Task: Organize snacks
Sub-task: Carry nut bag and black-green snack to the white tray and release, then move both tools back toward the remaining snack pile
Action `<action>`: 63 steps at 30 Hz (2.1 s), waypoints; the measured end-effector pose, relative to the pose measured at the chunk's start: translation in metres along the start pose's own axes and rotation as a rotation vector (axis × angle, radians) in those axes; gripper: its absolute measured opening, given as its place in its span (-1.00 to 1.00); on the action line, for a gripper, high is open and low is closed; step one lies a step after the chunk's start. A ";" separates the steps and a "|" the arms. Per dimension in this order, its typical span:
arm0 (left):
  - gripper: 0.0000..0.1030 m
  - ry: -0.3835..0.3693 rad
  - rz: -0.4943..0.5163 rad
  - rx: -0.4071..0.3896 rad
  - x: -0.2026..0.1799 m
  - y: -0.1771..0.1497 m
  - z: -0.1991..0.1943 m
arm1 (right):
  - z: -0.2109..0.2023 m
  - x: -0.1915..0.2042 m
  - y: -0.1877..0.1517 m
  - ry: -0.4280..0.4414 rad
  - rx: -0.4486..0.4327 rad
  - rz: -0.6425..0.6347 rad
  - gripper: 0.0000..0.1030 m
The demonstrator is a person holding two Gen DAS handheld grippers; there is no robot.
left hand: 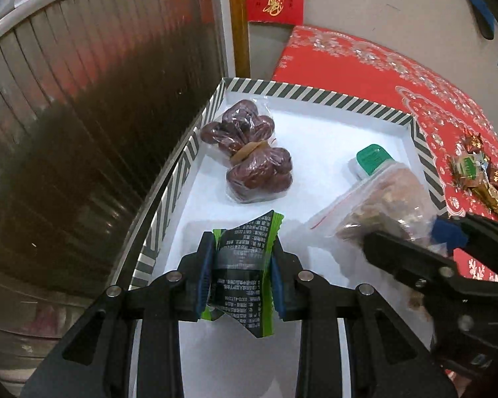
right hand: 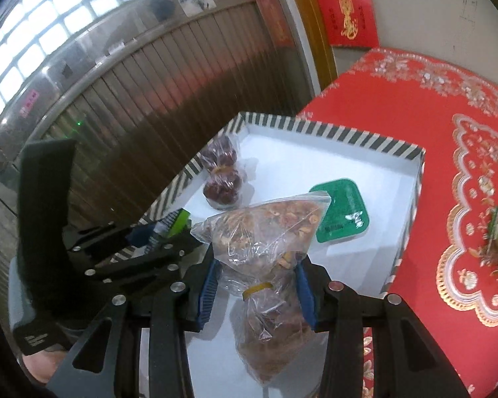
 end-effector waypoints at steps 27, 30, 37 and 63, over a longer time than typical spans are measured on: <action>0.49 -0.013 -0.068 -0.026 0.006 -0.002 -0.025 | -0.026 -0.003 0.000 -0.034 -0.037 -0.003 0.23; 0.49 0.006 -0.065 -0.053 -0.001 -0.001 -0.035 | -0.040 -0.010 -0.004 -0.045 -0.061 0.001 0.23; 0.49 -0.015 -0.034 -0.054 -0.027 0.000 -0.042 | -0.069 -0.029 -0.018 -0.078 -0.107 0.023 0.40; 0.49 -0.158 0.166 -0.050 -0.194 0.009 -0.068 | -0.191 -0.203 -0.137 -0.284 -0.222 0.345 0.56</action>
Point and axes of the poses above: each gripper's, at about its wrist camera, not at the fingertips, and z roughly the way its jaws point, x to its left, y to its top, the point moved 2 cm from there along z, roughly the way its jaws point, and after that the axes turned 9 degrees about x, right-handed, at the moved point
